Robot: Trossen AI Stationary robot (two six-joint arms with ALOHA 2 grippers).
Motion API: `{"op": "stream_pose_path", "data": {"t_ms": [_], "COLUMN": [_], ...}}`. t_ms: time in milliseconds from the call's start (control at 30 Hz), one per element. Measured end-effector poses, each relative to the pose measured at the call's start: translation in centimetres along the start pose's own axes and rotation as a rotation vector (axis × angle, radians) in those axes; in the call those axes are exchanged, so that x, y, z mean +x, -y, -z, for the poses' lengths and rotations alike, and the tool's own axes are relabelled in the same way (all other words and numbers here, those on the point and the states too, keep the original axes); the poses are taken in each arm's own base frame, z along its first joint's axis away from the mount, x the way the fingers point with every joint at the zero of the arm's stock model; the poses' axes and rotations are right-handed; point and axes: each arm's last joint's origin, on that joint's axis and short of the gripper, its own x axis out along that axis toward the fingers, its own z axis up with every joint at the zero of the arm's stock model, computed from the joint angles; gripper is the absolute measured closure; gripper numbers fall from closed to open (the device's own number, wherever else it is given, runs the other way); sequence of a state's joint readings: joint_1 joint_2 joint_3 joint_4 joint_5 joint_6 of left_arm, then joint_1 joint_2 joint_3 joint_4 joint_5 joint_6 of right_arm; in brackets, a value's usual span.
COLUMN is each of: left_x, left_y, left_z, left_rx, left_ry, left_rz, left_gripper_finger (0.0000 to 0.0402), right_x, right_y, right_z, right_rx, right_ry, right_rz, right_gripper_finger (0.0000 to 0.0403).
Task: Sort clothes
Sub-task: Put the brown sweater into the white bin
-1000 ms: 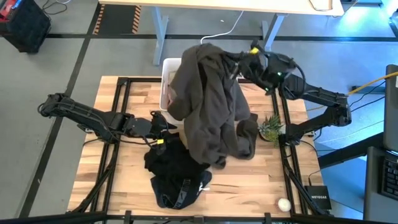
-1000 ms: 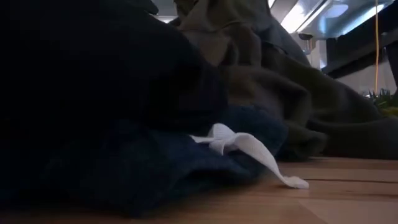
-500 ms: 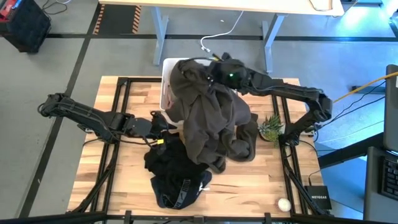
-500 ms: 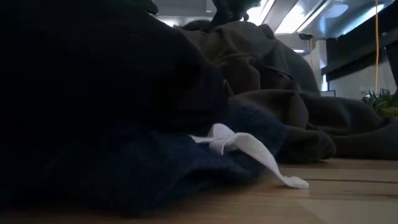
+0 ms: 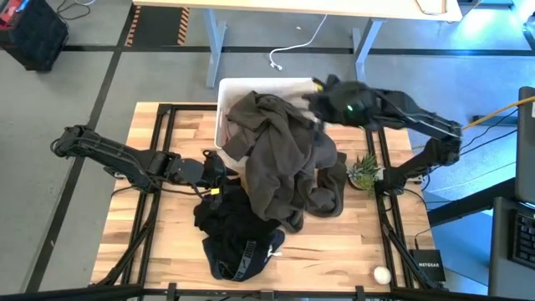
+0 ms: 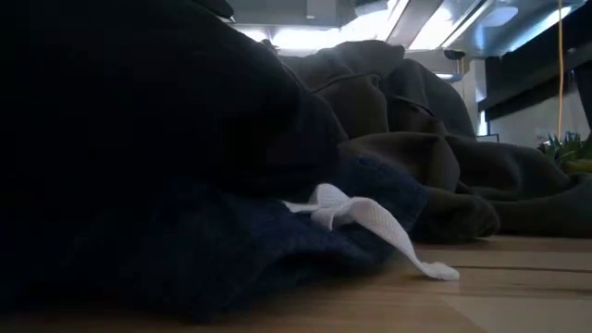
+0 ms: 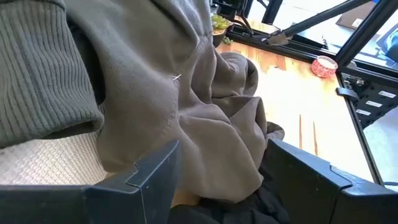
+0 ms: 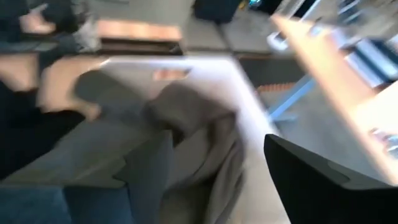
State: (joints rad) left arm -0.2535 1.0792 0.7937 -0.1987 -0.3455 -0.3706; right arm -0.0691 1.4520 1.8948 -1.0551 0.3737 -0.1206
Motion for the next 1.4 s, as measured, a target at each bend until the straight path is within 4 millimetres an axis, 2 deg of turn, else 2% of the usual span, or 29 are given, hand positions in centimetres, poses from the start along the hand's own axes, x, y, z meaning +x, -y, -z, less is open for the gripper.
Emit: {"op": "stream_pose_path", "data": {"t_ms": [133, 300, 433, 567, 700, 800, 900, 1167, 1400], "left_x": [0.7, 1.7, 2.4, 2.9, 3.3, 3.5, 3.6, 3.7, 3.7], "left_y": [0.1, 0.3, 0.4, 0.4, 0.3, 0.3, 0.2, 0.0, 0.1], "left_z": [0.3, 1.0, 1.5, 1.7, 1.9, 2.0, 2.0, 1.9, 1.9], "left_rx": [0.008, 0.013, 0.019, 0.045, 0.046, 0.048, 0.055, 0.047, 0.046], "left_ry": [-0.021, -0.059, -0.09, -0.107, -0.116, -0.122, -0.124, -0.122, -0.121], "left_rz": [-0.011, -0.028, -0.039, -0.046, -0.054, -0.058, -0.061, -0.07, -0.068], "left_gripper_finger": [0.0167, 0.0167, 0.0167, 0.0167, 0.0167, 0.0167, 0.0167, 0.0167, 0.0167], "right_x": [-2.3, -2.6, -2.0, -0.7, 1.1, 2.5, 3.6, 5.8, 8.3], "right_y": [-2.6, -6.6, -8.7, -9.5, -9.9, -10.6, -11.6, -13.5, -14.9], "right_z": [2.6, 7.7, 13.0, 18.4, 22.8, 25.1, 24.5, 22.3, 21.4], "right_rx": [-0.008, -0.072, -0.112, -0.13, -0.202, -0.265, -0.282, -0.284, -0.23], "right_ry": [-0.147, -0.295, -0.373, -0.441, -0.489, -0.495, -0.495, -0.321, -0.289], "right_rz": [-0.096, -0.062, 0.012, 0.129, 0.267, 0.295, 0.186, 0.105, -0.118], "right_gripper_finger": [0.0129, 0.0138, 0.0139, 0.0139, 0.0139, 0.0139, 0.0139, 0.0139, 0.0139]}}
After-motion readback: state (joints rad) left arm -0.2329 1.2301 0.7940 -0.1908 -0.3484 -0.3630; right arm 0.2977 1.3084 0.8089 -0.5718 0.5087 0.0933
